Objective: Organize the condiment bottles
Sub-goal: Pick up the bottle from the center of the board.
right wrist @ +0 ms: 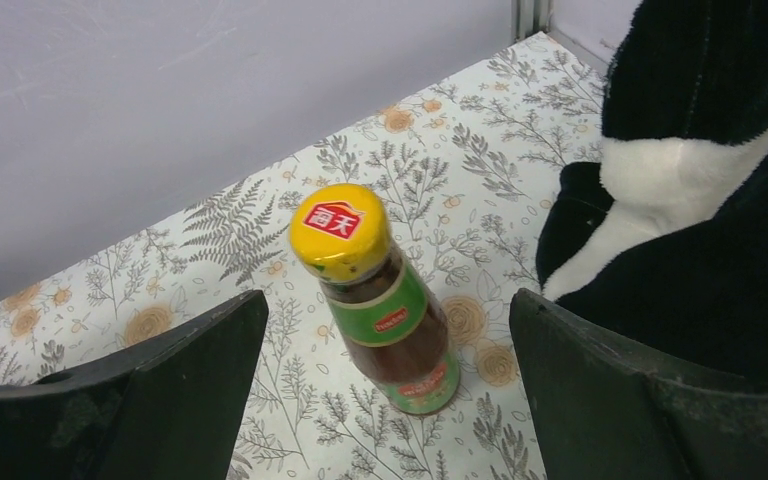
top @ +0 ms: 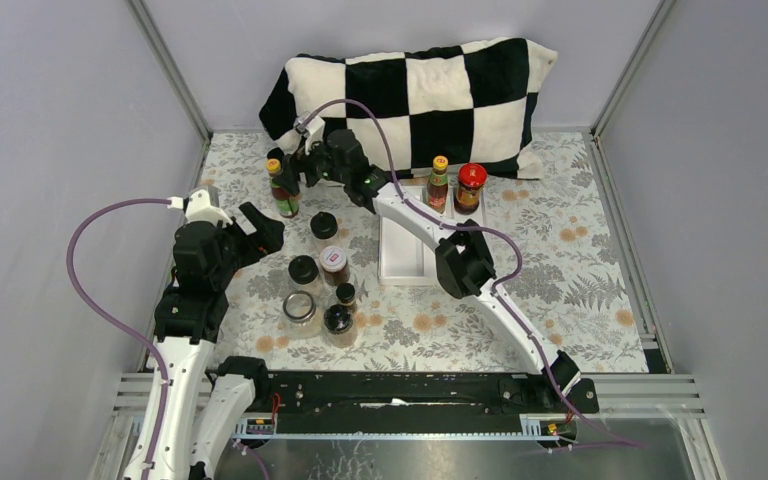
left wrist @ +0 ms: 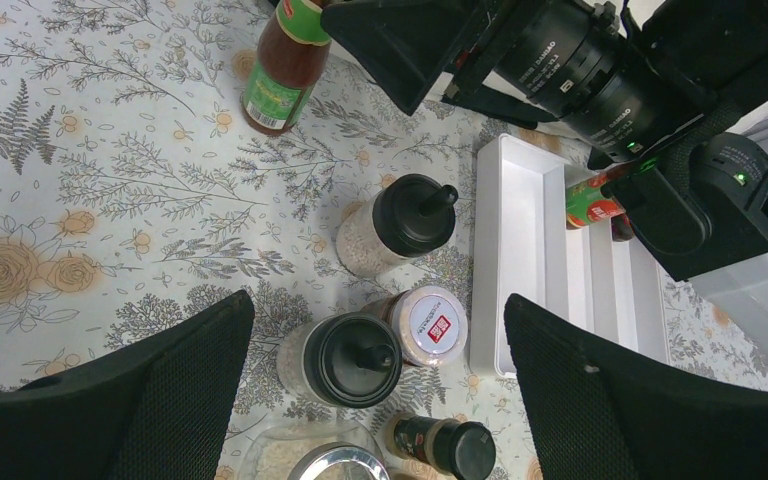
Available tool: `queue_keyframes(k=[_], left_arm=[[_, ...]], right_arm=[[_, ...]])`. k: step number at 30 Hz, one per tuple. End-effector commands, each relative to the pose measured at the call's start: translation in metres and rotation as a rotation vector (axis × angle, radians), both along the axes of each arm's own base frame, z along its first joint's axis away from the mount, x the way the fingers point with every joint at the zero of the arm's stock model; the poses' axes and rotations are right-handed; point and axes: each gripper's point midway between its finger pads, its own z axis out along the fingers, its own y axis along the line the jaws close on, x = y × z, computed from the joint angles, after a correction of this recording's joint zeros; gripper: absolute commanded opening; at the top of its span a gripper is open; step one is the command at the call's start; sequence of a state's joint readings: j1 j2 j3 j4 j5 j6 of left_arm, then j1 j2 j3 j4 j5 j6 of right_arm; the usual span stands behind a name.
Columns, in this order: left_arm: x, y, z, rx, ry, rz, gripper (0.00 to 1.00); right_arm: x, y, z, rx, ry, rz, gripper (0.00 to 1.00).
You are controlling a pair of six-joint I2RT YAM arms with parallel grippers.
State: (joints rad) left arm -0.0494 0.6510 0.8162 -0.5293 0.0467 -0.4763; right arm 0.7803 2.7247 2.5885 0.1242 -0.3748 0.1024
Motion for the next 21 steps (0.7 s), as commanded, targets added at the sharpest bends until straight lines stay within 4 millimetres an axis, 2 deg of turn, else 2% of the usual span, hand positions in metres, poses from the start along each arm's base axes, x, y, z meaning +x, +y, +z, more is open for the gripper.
queue_keyframes(k=[1, 11, 21], left_arm=[[0.004, -0.001, 0.008, 0.007, -0.051, -0.016, 0.99], [0.004, -0.002, 0.008, 0.003, -0.052, -0.023, 0.99], [0.001, -0.007, 0.003, -0.010, -0.049, -0.049, 0.99]], right_arm=[[-0.017, 0.023, 0.035, 0.085, -0.084, 0.031, 0.97], [-0.032, 0.041, 0.032, 0.121, -0.091, 0.038, 0.91], [-0.020, 0.046, 0.023, 0.171, -0.114, -0.052, 0.90]])
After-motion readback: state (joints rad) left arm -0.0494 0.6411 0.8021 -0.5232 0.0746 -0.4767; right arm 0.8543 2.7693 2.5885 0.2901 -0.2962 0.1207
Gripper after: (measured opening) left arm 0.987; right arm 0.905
